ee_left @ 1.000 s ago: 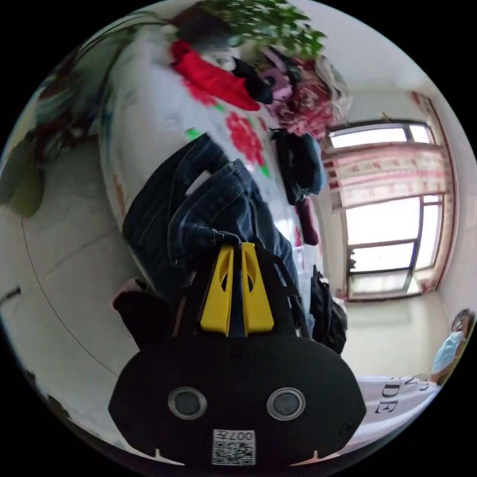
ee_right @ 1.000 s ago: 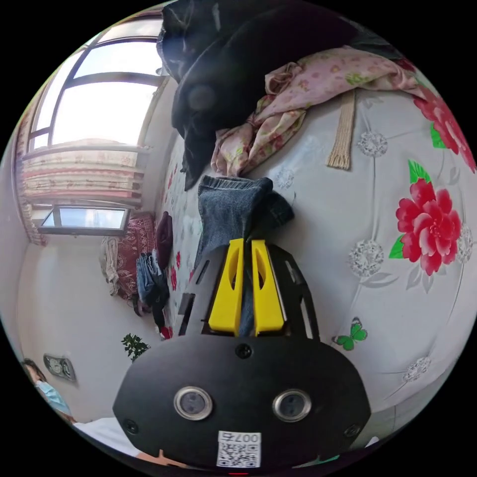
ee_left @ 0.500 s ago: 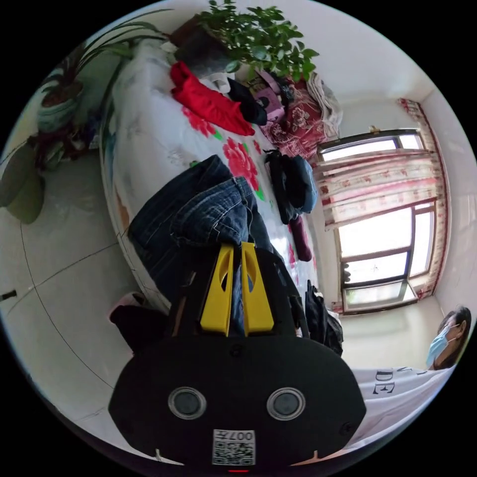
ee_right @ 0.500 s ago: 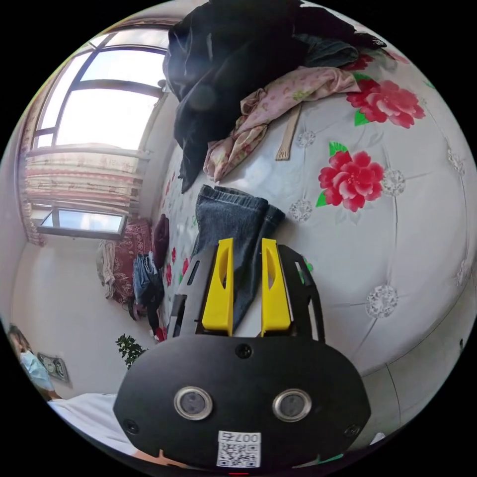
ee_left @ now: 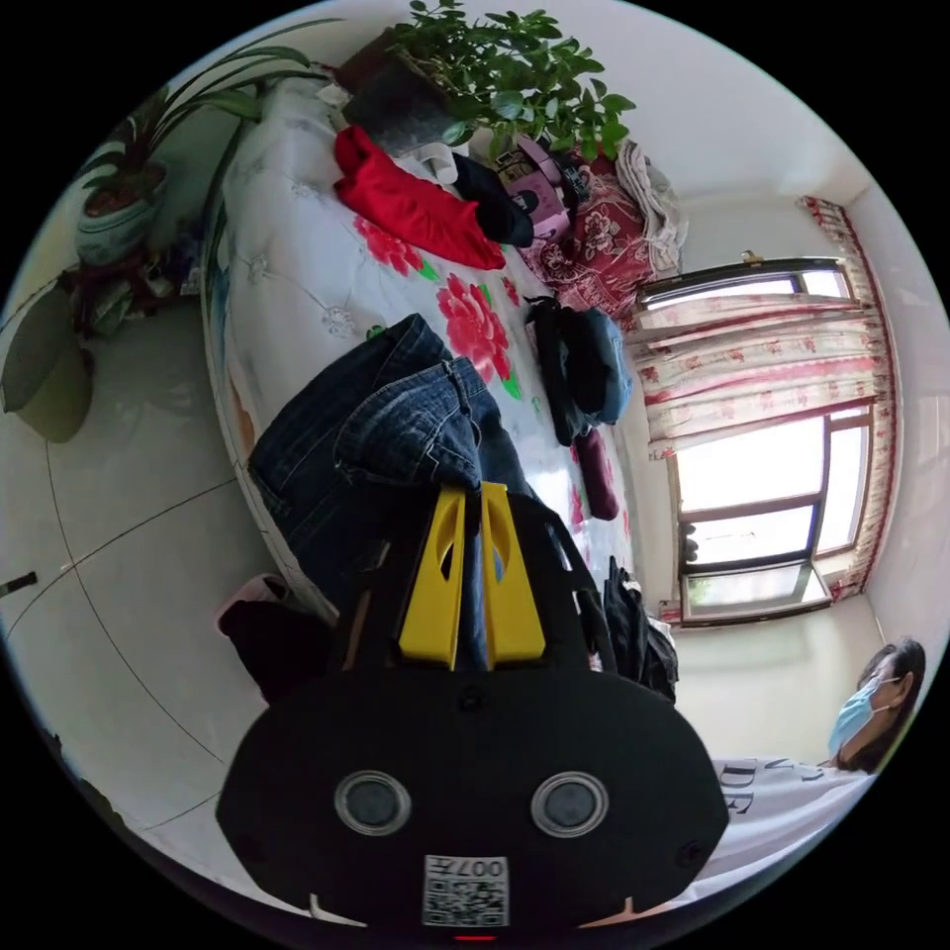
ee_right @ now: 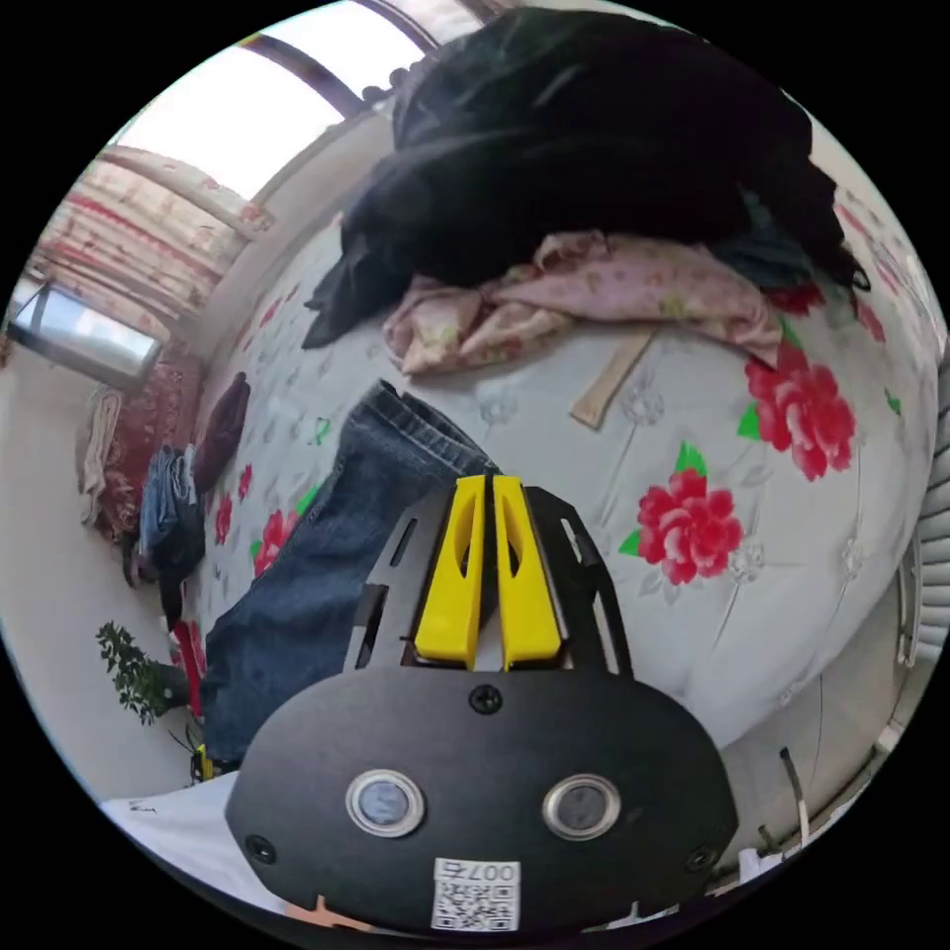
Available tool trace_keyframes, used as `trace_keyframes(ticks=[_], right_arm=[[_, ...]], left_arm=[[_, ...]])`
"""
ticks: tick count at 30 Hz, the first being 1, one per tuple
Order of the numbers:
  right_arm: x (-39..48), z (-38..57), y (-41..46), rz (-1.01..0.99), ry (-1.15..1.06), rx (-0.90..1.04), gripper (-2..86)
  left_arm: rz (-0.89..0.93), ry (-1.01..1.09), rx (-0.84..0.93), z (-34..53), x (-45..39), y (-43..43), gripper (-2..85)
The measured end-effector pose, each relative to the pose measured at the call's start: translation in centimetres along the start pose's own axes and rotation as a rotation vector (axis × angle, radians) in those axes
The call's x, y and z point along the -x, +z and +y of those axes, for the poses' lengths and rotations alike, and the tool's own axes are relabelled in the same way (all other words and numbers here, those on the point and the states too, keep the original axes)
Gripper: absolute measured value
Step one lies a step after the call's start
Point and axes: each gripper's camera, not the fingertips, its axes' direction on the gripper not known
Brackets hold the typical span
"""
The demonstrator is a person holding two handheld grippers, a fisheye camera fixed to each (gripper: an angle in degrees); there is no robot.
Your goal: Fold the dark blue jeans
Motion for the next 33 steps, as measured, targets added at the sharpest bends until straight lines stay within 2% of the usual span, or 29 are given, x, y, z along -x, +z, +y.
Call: trace_keyframes(ticks=[6,8,10,12,13,15,16,20,23,27,30,33], right_arm=[[5.4,-2.2,-8.1,-0.308,-0.227,-0.210,-0.1],[6.4,-1.5,-10.8,-0.327,-0.302,-0.282,-0.1],[5.3,-0.1,-11.8,-0.245,-0.326,-0.320,0.0],[2.5,0.8,-9.6,-0.147,-0.256,-0.261,0.2],[-0.3,1.1,-6.5,-0.127,-0.177,-0.164,0.4],[-4.4,1.6,-1.9,-0.136,-0.010,0.013,1.1],[-5.9,2.3,-0.5,-0.118,0.052,0.049,1.7],[-8.1,4.3,-1.6,-0.202,0.140,-0.038,4.4],[-9.9,5.6,-1.7,-0.312,0.223,-0.049,6.7],[-10.2,6.6,0.4,-0.427,0.269,-0.013,8.3],[-8.4,6.1,1.7,-0.431,0.265,-0.051,6.3],[-6.6,4.1,3.7,-0.481,0.285,0.007,2.1]], left_arm=[[0.130,0.087,0.017,-3.2,-3.5,-1.5,-0.5],[0.156,0.114,0.024,-3.7,-3.8,-2.6,-0.4],[0.073,0.125,0.037,-3.5,-2.5,-3.9,-0.4],[-0.072,0.105,0.097,-2.8,0.2,-3.2,-0.4],[-0.158,0.046,0.167,-2.4,2.8,-1.8,-0.3],[-0.178,-0.052,0.218,-2.0,5.6,0.4,-0.2],[-0.167,-0.036,0.205,-2.1,5.6,1.2,0.1],[-0.219,0.016,0.180,-2.2,5.0,1.6,1.0],[-0.151,-0.056,0.152,-1.5,7.2,0.0,0.6],[-0.072,-0.178,0.010,1.0,10.7,-3.5,1.1],[0.004,-0.208,-0.077,2.5,12.8,-4.4,8.2],[0.055,-0.247,-0.071,2.5,14.7,-2.5,14.6]])
